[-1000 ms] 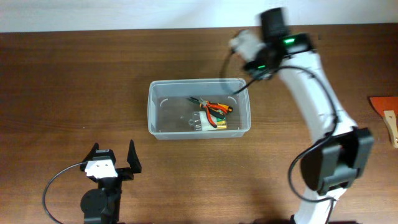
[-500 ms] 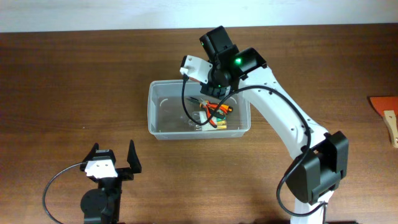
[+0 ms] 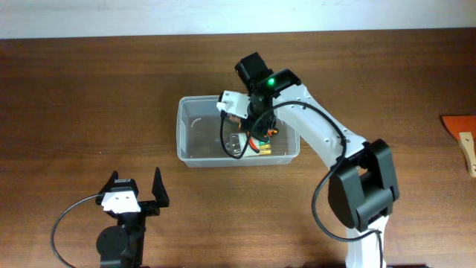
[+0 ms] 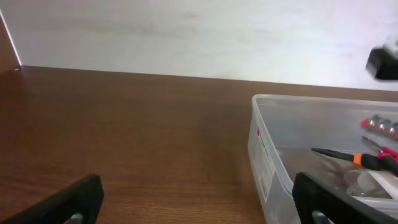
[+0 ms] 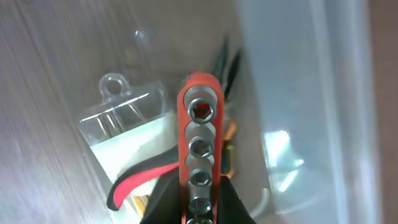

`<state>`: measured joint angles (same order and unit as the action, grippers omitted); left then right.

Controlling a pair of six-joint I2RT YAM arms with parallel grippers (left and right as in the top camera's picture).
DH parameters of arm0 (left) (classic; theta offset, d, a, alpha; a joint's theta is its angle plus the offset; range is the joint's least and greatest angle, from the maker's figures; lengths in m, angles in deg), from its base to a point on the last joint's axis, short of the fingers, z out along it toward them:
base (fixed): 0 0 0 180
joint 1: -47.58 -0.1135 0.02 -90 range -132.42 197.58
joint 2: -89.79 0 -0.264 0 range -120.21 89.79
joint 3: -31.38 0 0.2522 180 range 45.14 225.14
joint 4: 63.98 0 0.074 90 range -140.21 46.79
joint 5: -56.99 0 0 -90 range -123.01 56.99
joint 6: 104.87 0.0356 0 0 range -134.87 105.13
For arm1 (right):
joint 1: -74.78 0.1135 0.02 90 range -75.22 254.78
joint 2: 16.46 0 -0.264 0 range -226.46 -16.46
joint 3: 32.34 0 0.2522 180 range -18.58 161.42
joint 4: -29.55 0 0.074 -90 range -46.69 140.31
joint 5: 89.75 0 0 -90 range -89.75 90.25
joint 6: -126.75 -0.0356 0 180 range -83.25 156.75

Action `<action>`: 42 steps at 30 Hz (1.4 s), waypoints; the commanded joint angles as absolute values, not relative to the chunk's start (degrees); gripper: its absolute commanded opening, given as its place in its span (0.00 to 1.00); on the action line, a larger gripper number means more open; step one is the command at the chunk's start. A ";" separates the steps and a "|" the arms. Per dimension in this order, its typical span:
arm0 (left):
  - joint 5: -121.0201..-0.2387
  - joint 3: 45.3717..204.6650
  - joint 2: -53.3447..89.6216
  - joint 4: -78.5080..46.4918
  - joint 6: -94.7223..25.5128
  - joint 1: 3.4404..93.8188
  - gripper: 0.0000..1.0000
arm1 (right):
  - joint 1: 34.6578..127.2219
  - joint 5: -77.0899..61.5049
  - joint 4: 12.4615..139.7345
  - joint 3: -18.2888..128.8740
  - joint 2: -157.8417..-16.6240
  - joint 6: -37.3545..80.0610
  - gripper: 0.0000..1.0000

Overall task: Pack container
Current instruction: 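Carry the socket rail left and release it into the container, then move the right gripper right over the orange-bladed scraper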

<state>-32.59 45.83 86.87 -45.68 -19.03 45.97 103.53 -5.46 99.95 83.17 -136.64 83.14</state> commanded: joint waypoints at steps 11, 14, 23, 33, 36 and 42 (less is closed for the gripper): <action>-32.19 45.68 86.74 -45.44 -19.16 46.19 0.99 | 103.64 -6.34 99.45 83.35 -135.94 83.47 0.98; -32.19 45.68 86.74 -45.44 -19.14 46.19 0.99 | 103.64 -2.95 99.69 85.66 -135.07 83.45 0.99; -32.19 45.68 86.74 -45.44 -19.16 46.19 0.99 | 100.71 12.59 103.50 94.08 -128.84 83.45 0.98; -32.19 45.68 86.74 -45.44 -19.16 46.19 0.99 | 75.09 11.26 107.36 94.14 -125.56 77.92 0.99; -32.19 45.68 86.74 -45.44 -19.16 46.21 0.99 | 64.86 2.56 107.19 94.17 -125.45 76.70 0.99; -32.19 45.68 86.74 -45.44 -19.16 46.19 0.99 | 48.89 -6.38 107.69 94.14 -125.45 76.52 0.99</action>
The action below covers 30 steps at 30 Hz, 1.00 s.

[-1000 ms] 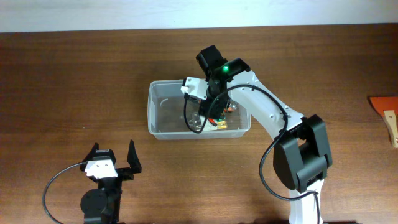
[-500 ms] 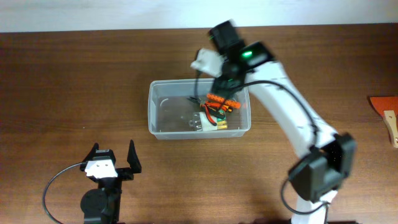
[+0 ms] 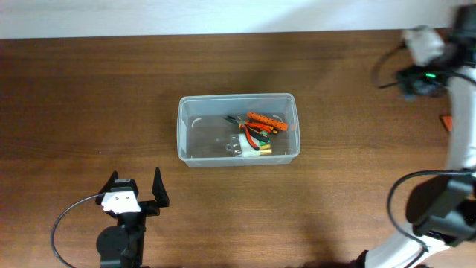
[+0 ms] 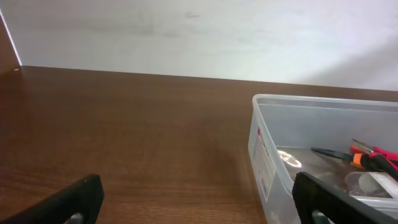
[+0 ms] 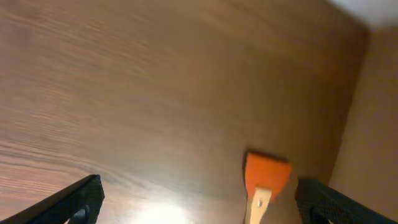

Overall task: Pack container
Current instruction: 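Move the right gripper right over the orange-bladed scraper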

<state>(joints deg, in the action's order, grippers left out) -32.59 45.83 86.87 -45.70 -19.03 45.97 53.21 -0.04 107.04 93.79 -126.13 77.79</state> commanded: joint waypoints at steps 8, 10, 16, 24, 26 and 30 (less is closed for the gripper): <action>-32.19 45.68 86.74 -45.44 -19.14 46.19 0.99 | 33.78 -6.69 106.53 94.06 -128.23 79.78 0.99; -32.17 45.68 86.74 -45.44 -19.14 46.19 0.99 | 31.66 -6.40 106.47 94.06 -129.67 81.92 0.99; -32.17 45.68 86.74 -45.44 -19.14 46.19 0.99 | 28.54 -2.71 104.68 94.06 -135.24 78.27 0.99; -32.19 45.68 86.74 -45.44 -19.16 46.19 0.99 | 28.23 0.39 102.58 94.06 -143.48 78.44 0.99; -32.19 45.68 86.74 -45.46 -19.16 46.19 0.99 | 28.23 0.94 102.97 94.06 -145.16 78.27 0.99; -32.19 45.68 86.74 -45.44 -19.16 46.21 0.99 | 28.21 1.42 103.10 94.03 -147.68 78.31 0.99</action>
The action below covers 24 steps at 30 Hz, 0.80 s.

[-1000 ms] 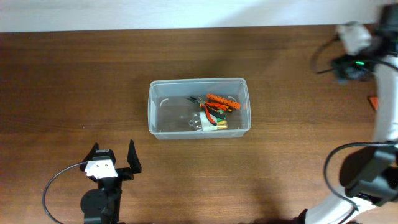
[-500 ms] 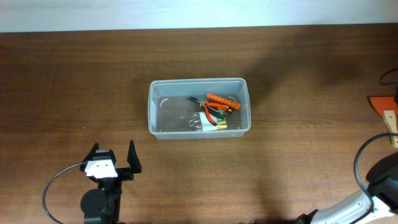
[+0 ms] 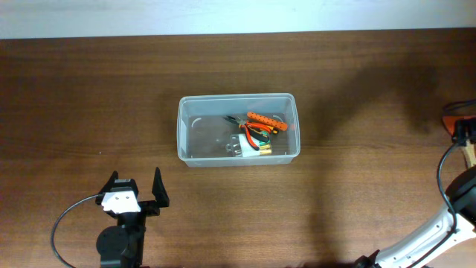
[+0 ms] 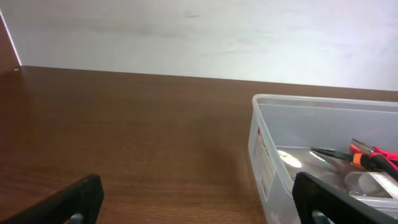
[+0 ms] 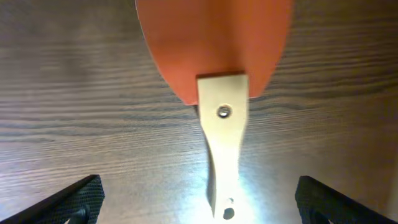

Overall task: Pack container
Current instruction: 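Move the right gripper right over the orange-bladed scraper, then lower the right gripper and grasp the scraper's wooden handle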

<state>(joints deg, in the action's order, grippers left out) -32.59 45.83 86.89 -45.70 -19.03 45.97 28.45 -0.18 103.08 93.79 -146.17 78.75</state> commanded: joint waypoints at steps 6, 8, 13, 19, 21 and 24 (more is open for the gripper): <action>-32.19 45.68 86.74 -45.44 -19.16 46.19 0.99 | 27.97 6.60 103.36 94.03 -149.82 78.29 0.99; -32.19 45.68 86.74 -45.44 -19.16 46.19 0.99 | 27.77 6.60 103.50 94.03 -150.15 78.27 0.99; -32.17 45.68 86.74 -45.44 -19.16 46.19 0.99 | 27.71 6.99 104.50 94.03 -150.93 78.25 0.99; -32.19 45.68 86.74 -45.46 -19.16 46.19 0.99 | 27.71 6.91 104.39 94.03 -151.98 78.40 0.99; -32.17 45.68 86.74 -45.46 -19.16 46.19 0.99 | 27.71 6.86 103.98 94.03 -151.98 78.47 0.99; -32.17 45.68 86.74 -45.46 -19.16 46.19 0.99 | 27.51 6.29 103.95 94.03 -152.49 78.44 0.99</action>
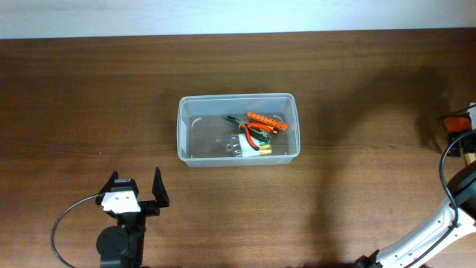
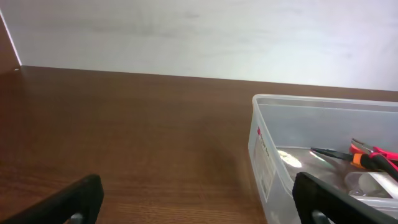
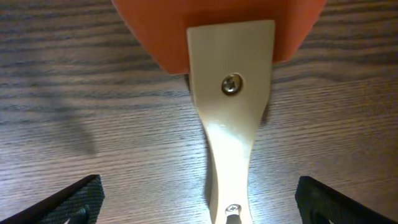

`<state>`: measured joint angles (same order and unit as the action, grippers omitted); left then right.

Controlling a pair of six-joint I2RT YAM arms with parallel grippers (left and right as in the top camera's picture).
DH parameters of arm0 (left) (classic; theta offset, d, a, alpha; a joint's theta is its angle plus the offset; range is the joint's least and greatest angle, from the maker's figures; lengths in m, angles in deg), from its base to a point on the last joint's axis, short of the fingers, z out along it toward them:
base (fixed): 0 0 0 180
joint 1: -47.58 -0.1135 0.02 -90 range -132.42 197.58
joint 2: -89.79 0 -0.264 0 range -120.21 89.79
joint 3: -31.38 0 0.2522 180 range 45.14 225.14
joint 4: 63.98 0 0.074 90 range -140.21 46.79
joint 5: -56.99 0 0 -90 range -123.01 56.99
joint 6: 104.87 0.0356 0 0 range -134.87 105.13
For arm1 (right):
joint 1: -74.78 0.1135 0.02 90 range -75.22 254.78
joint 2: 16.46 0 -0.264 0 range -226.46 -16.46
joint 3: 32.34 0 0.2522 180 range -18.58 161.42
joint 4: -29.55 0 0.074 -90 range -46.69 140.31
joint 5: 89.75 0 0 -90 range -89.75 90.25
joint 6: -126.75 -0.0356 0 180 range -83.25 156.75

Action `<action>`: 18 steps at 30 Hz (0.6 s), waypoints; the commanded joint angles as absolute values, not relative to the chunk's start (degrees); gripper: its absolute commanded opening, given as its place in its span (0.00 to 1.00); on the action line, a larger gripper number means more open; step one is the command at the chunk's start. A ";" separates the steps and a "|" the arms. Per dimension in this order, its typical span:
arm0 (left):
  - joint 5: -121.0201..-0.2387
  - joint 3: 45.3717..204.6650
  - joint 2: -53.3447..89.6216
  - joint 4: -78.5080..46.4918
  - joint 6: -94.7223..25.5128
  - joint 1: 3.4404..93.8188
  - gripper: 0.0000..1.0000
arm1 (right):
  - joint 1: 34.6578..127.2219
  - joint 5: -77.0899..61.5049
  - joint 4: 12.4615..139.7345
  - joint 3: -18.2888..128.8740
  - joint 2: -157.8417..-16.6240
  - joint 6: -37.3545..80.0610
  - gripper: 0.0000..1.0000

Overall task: Pack container
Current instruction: 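Lower the right gripper and grasp the scraper's wooden handle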

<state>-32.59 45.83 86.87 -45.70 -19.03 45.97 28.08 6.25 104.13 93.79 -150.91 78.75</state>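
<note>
The clear plastic container point(image 1: 181, 126) stands mid-table and holds an orange socket rail point(image 1: 265, 119), red-handled pliers point(image 1: 253, 134) and a white packet point(image 1: 245, 147). At the far right edge lies a spatula with an orange blade point(image 3: 217, 28) and a pale wooden handle point(image 3: 229, 143). My right gripper point(image 3: 205, 205) is open just above it, one finger on each side of the handle and well apart from it. My left gripper point(image 2: 196, 205) is open and holds nothing, low over the table front left, with the container point(image 2: 264, 155) ahead to its right.
Bare brown wood surrounds the container. A white wall point(image 2: 199, 37) runs along the table's far edge. The right arm's cable point(image 1: 446, 193) and base reach up the right side of the overhead view.
My right gripper has come closer to the spatula: the handle and its screw look bigger between the open fingers. The left arm and the container have not moved.
My right gripper was first shut on the orange socket rail inside the container. Then the rail lay in the container and the gripper was open near the far right corner. It then stood open over the spatula, and now sits lower, astride the handle.
</note>
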 commanded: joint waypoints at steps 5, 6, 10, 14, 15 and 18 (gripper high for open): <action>-32.17 45.68 86.74 -45.46 -19.16 46.19 0.99 | 26.85 4.26 104.20 94.03 -153.56 78.47 0.99; -32.17 45.68 86.74 -45.46 -19.14 46.19 0.99 | 26.75 3.85 104.26 94.03 -153.71 78.47 0.99; -32.17 45.68 86.74 -45.46 -19.16 46.19 0.99 | 26.11 2.38 104.22 94.03 -153.84 78.51 0.99; -32.17 45.68 86.74 -45.46 -19.16 46.19 0.99 | 25.48 2.38 104.15 94.03 -153.89 79.65 0.99; -32.19 45.68 86.74 -45.46 -19.16 46.19 0.99 | 25.26 2.36 104.17 94.03 -153.89 79.80 0.99; -32.19 45.68 86.74 -45.48 -19.16 46.19 0.99 | 25.13 2.14 104.13 94.03 -153.89 79.82 0.99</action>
<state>-32.59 45.83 86.87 -45.68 -19.03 45.97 25.70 3.17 104.17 93.79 -153.14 79.16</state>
